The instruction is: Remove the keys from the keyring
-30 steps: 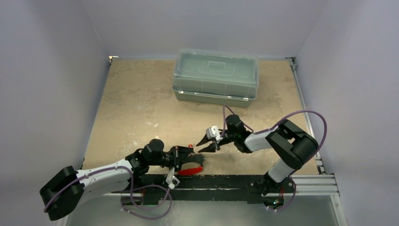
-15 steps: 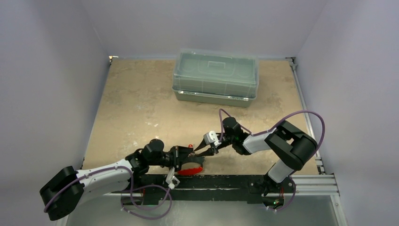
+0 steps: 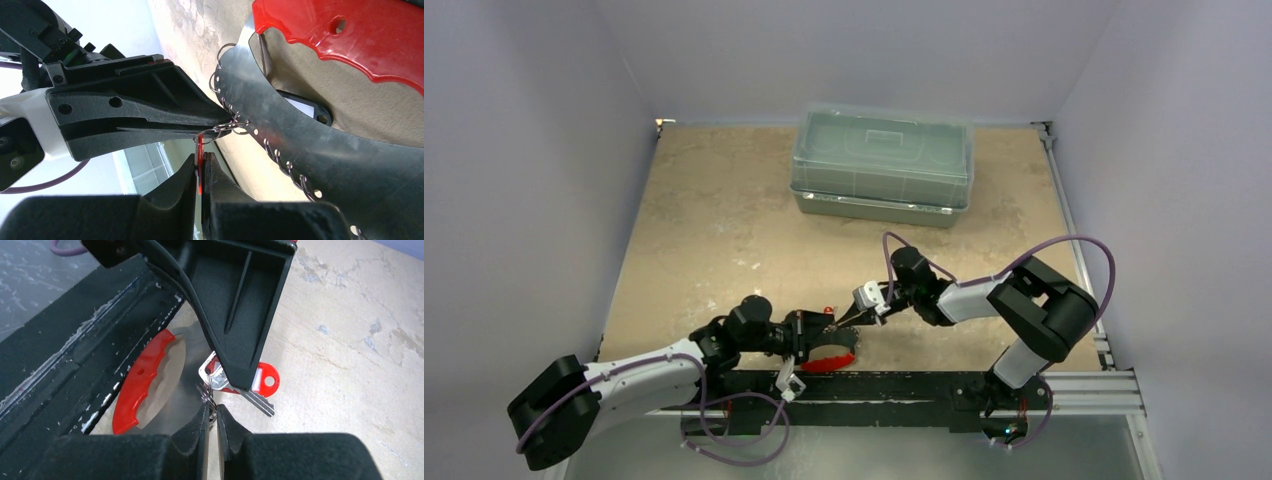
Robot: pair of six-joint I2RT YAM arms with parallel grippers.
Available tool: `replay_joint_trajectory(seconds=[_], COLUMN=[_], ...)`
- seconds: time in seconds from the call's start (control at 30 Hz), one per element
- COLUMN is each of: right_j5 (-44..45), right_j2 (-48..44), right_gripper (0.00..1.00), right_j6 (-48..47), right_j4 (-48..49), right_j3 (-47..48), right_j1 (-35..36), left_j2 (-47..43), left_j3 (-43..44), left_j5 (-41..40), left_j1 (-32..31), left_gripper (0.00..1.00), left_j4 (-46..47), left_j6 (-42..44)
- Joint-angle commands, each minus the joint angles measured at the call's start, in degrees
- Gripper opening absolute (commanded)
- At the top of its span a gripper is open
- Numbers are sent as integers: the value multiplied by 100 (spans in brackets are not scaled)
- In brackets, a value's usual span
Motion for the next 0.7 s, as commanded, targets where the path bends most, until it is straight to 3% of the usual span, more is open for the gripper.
replay_joint_trajectory(seconds=[0.0, 0.13, 0.3, 0.5, 0.67], right_j5=[130, 132, 197, 275, 321], right_j2=[-26, -35, -45, -79, -91], right_gripper=[10, 0, 0, 0, 0], right_j6=[-615, -627, -470, 470, 784], right_j4=[-509, -561, -450, 579, 811], right_j3=[227, 252, 221, -44, -61], right_j1=[32, 36, 32, -45, -208], left_j2=[-82, -66, -79, -116, -134], left_j3=[103, 103, 116, 95, 94], left_j5=[238, 242, 225, 239, 230], left_j1=[-12, -8, -10, -10, -5], left_gripper=[0, 0, 0, 0, 0], left_j4=[94, 110, 81, -6, -102], left_j6=[-12, -12, -12, 18, 57])
